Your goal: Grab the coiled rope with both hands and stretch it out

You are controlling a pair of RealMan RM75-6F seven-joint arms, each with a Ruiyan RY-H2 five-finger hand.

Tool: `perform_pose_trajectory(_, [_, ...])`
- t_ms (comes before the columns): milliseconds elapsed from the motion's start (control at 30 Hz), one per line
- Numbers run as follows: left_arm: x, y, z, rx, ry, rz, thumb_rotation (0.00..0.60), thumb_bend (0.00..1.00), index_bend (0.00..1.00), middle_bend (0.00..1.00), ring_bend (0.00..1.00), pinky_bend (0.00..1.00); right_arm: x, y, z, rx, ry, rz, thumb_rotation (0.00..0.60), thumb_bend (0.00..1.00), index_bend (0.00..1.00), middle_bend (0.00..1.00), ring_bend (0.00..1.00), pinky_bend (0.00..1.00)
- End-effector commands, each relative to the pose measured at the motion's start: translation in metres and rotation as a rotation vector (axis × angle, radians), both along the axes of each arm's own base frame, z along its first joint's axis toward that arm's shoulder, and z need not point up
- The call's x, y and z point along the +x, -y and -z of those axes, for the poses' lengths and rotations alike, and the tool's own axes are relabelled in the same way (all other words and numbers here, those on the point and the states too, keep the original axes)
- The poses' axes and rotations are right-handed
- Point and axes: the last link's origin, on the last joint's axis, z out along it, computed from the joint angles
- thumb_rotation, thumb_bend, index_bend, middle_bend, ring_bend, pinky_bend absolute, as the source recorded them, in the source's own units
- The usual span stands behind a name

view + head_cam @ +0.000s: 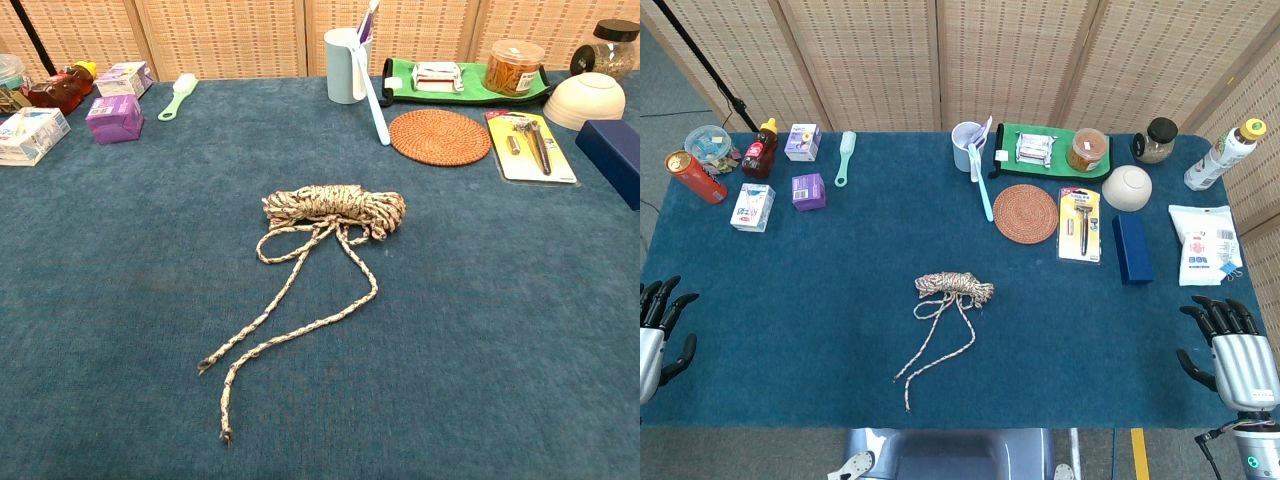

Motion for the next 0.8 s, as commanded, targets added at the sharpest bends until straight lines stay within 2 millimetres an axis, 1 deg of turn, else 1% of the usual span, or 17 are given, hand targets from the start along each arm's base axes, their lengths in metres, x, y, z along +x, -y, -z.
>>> perform_pose_trajectory(33, [0.0,0.0,0.001,-0.002,0.0,0.002,0.578,0.44,0.24,0.09,0.08,0.05,0.0,0.0,0.0,0.003,0.002,0.0,0.6,0.3,0.29,0.22,0.21,0.15])
perform_pose_trajectory(200, [0.001,-0.001,0.001,-0.004,0.001,0.005,0.578,0.44,0.24,0.09,0.08,0.05,0.0,0.0,0.0,0.008,0.004,0.0,0.6,0.3,0.29,0.22,0.21,0.15])
perform_pose_trajectory(567, [-0.002,0.0,-0.006,0.015,0.0,-0.001,0.578,0.44,0.24,0.09,0.08,0.05,0.004,0.001,0.0,0.015,0.026,-0.019,0.6,0.3,0.3,0.22,0.21,0.15])
perform_pose_trajectory(800, [-0.001,0.0,-0.01,0.001,-0.014,0.003,0.577,0.44,0.24,0.09,0.07,0.05,0.008,0.006,0.004,0.035,0.074,-0.036,0.6,0.3,0.32,0.24,0.21,0.15])
